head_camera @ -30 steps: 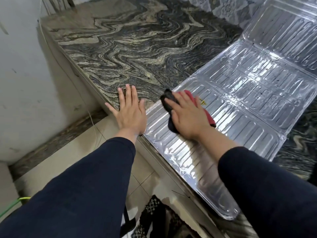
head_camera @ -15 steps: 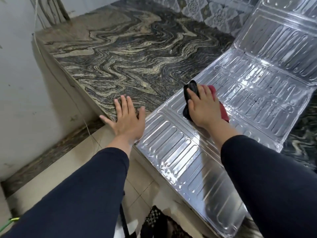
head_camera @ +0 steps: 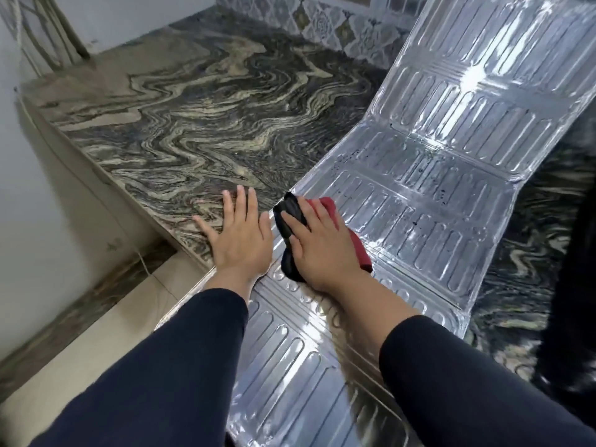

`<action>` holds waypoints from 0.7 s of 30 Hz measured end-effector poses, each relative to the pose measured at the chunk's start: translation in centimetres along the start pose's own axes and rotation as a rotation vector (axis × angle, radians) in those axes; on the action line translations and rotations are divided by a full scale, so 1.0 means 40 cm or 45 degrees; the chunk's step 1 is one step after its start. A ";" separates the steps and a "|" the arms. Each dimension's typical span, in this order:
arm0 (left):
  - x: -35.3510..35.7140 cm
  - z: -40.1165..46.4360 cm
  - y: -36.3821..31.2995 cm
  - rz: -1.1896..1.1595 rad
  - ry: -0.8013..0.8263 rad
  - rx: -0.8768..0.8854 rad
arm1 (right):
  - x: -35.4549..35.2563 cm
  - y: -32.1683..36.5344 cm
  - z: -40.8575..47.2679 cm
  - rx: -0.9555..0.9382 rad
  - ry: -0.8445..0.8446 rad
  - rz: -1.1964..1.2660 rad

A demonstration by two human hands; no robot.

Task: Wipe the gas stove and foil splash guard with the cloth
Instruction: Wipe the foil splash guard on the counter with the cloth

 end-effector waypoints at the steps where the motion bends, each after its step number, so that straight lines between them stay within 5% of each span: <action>1: 0.004 0.001 0.000 0.015 0.005 0.011 | -0.006 -0.014 0.001 -0.065 0.015 -0.018; 4: 0.011 0.002 0.002 0.059 0.003 0.021 | -0.026 -0.109 0.031 -0.104 0.052 -0.034; 14: 0.009 0.007 0.000 0.108 -0.047 -0.011 | -0.090 -0.482 0.229 0.386 0.001 -0.073; 21: 0.010 0.010 -0.001 0.119 -0.059 -0.034 | -0.051 -0.269 0.134 0.264 -0.005 -0.081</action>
Point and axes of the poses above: each hand's wrist, its own z-axis towards the middle knuckle, its own x-axis out of the palm, y = z × x, the point moved 8 cm from there along z, towards the middle knuckle, and after that the axes turned 10 degrees about -x, right-handed, at the moved point
